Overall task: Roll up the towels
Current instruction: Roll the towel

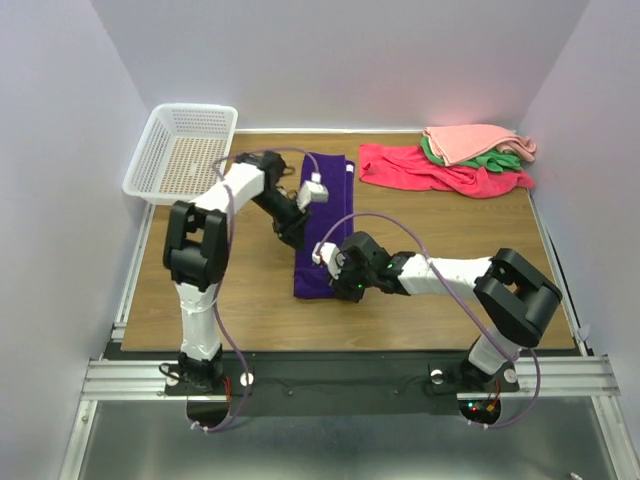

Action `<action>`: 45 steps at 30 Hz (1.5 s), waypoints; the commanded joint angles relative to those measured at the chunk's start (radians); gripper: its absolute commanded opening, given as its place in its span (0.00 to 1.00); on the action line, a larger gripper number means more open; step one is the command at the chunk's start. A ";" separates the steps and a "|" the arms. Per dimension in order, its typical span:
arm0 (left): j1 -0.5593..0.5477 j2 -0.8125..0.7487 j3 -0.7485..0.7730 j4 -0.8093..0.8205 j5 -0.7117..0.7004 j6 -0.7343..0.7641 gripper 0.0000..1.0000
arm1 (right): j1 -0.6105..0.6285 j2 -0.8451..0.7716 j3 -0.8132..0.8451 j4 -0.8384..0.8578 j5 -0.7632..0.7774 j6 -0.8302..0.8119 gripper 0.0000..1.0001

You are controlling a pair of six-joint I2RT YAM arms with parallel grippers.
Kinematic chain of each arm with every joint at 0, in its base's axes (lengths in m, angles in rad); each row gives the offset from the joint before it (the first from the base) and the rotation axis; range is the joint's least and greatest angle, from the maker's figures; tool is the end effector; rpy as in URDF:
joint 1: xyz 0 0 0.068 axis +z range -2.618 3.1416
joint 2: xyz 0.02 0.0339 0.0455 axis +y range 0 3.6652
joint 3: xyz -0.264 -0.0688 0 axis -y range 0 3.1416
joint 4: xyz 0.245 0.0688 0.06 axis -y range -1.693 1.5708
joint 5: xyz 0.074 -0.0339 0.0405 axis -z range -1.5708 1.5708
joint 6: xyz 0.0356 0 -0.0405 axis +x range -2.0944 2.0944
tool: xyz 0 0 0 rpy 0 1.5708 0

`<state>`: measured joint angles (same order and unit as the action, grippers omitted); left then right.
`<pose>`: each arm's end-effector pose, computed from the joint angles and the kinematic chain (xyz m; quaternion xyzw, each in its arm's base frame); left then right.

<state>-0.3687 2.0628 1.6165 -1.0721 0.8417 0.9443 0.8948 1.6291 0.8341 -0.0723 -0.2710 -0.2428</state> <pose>0.3605 -0.1677 0.1970 0.5654 0.7162 -0.3848 0.1388 0.1927 0.2555 0.1616 -0.5402 0.7586 0.2295 0.2828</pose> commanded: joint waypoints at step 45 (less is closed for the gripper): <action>-0.682 -0.750 -1.054 1.196 -0.914 -0.007 0.55 | -0.323 0.523 0.462 -0.527 -0.812 0.211 0.07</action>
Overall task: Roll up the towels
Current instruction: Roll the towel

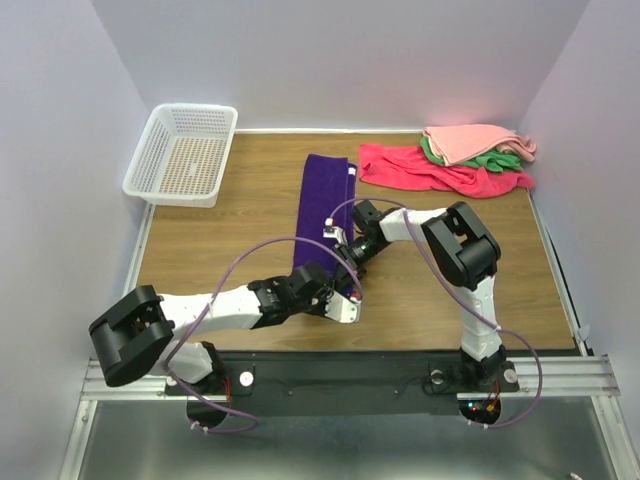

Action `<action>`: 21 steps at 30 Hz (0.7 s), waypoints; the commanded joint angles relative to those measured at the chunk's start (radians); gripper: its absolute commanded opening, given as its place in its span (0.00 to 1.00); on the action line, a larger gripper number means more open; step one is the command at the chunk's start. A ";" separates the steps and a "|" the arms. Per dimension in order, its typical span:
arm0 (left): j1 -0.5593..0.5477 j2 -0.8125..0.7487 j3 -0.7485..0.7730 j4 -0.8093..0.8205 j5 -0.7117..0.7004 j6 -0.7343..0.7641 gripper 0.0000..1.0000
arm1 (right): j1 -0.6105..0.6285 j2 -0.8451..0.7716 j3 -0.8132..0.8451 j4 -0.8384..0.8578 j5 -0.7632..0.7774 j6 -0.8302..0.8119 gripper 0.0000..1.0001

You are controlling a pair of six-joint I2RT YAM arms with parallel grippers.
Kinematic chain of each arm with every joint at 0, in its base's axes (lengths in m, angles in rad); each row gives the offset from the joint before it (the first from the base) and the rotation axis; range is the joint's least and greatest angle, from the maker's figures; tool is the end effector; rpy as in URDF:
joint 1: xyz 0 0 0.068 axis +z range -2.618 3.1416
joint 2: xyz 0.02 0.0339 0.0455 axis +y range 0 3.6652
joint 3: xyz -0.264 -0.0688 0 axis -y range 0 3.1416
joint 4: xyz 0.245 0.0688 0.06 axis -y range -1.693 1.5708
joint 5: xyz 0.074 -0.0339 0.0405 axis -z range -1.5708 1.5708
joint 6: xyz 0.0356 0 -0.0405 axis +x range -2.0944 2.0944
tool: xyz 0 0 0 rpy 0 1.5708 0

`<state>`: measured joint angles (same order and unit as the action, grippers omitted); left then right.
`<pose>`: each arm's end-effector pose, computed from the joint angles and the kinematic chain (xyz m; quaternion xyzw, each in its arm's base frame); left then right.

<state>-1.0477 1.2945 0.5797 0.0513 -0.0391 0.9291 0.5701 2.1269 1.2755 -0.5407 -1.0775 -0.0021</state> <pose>0.1304 -0.2234 0.1847 0.7458 0.5015 -0.0084 0.4384 0.3047 0.2326 0.1036 0.2852 -0.8073 -0.5120 0.0697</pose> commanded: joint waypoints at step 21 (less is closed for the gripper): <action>0.152 0.151 0.071 -0.093 0.200 -0.047 0.00 | -0.019 -0.050 0.039 -0.082 0.043 -0.061 0.52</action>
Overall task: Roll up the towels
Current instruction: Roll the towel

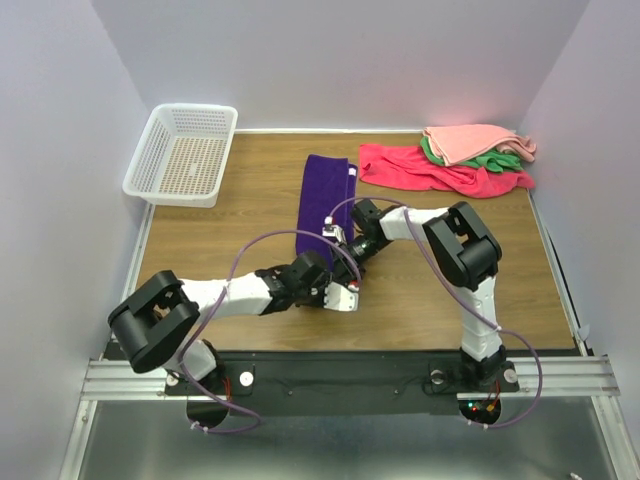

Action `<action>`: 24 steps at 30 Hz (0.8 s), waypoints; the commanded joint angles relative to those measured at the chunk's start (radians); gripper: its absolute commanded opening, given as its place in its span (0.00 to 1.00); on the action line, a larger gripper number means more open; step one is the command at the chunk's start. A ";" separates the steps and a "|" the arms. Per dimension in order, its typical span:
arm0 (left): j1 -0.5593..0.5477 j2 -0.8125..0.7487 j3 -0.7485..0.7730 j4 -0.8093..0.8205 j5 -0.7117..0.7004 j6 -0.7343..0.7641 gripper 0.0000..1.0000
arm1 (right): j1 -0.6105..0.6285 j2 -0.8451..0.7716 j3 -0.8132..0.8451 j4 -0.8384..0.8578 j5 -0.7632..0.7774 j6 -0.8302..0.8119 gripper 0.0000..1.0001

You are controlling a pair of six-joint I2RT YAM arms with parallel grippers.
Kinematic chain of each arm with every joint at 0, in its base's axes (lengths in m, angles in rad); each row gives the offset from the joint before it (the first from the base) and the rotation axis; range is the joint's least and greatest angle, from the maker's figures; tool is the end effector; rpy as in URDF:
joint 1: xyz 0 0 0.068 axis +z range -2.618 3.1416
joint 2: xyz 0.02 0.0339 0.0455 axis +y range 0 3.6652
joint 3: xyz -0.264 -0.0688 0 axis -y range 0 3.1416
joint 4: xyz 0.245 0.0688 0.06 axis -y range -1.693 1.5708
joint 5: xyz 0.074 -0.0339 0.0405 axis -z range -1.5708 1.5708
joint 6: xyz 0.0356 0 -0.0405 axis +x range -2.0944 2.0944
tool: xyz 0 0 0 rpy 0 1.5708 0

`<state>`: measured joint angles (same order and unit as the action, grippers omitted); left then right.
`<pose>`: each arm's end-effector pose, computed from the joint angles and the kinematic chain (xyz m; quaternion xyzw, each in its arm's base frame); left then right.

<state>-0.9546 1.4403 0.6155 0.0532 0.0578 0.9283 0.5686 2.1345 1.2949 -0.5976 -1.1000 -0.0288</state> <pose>0.1570 -0.2252 0.1597 0.7510 0.5329 -0.0317 0.3885 0.3042 0.2321 0.1050 0.2837 -0.8027 -0.5178 0.0842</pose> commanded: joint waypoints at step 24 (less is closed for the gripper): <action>0.352 0.575 0.791 -0.935 0.660 0.041 0.01 | -0.366 -0.622 -0.005 -0.014 0.331 -0.262 1.00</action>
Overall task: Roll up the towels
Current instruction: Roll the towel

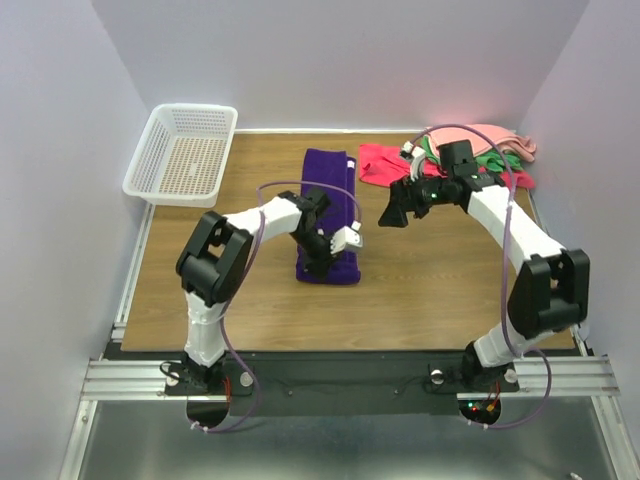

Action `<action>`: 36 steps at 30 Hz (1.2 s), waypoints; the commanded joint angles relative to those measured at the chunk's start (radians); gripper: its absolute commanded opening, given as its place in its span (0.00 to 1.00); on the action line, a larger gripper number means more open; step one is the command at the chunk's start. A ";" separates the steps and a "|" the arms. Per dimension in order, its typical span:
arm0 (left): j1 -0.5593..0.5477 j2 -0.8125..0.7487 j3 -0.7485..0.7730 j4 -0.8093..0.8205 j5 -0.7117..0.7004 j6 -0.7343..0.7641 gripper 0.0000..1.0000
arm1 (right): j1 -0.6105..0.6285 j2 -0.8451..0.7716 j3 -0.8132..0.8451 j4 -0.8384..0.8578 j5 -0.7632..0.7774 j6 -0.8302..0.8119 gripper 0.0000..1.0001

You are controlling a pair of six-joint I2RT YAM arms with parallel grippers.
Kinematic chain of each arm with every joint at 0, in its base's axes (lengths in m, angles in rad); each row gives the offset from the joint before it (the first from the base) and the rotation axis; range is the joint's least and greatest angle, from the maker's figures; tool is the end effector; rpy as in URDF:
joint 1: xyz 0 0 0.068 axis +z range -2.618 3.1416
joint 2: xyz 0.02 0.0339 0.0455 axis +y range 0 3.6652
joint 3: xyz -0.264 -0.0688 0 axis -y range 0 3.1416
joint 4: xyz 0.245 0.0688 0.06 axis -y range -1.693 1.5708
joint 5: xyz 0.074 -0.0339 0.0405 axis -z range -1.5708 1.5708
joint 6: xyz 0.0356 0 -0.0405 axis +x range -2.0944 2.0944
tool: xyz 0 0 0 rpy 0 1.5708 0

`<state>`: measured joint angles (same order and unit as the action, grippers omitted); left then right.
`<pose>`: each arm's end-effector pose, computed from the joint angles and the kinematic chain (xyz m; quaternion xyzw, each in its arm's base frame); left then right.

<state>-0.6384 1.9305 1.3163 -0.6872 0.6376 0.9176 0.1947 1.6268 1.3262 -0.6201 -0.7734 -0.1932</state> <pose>0.2885 -0.2405 0.1695 0.6904 0.6408 -0.2898 0.1695 0.3354 0.0915 0.2827 -0.2873 0.8380 0.3576 0.2955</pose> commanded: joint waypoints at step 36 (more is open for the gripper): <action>0.161 0.420 0.342 -0.411 0.143 0.138 0.20 | 0.855 0.019 -0.363 0.506 0.979 -0.345 0.92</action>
<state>-0.4850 2.2997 1.6901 -1.1320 0.9577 1.0126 1.0473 1.6386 0.9562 -0.2356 0.1177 -0.5133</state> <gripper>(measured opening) 0.235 0.924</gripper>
